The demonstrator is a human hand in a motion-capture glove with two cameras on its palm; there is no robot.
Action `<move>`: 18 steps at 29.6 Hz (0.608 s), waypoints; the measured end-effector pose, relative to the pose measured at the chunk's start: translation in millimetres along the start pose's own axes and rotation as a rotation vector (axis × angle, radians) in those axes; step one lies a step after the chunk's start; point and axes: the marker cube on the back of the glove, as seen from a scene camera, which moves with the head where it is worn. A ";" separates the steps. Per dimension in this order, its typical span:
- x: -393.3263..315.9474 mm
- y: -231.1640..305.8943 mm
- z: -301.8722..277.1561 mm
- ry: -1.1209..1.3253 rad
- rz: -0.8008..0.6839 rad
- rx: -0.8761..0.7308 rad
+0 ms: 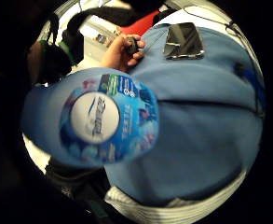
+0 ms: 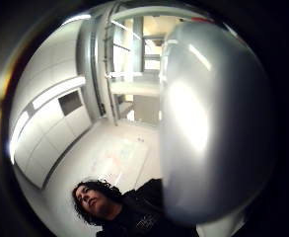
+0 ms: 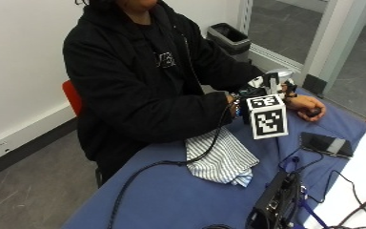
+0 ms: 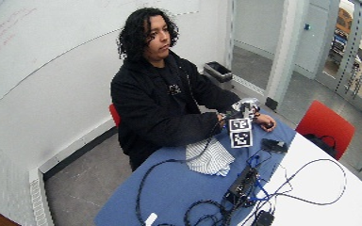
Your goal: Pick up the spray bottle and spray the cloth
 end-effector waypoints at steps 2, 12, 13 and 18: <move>-3.5 12.2 -14.6 0.143 -0.015 -0.047; -6.2 111.4 -106.1 0.853 -0.066 -0.378; -7.1 119.8 -112.1 0.893 -0.067 -0.385; -15.7 157.5 -138.6 1.080 -0.070 -0.390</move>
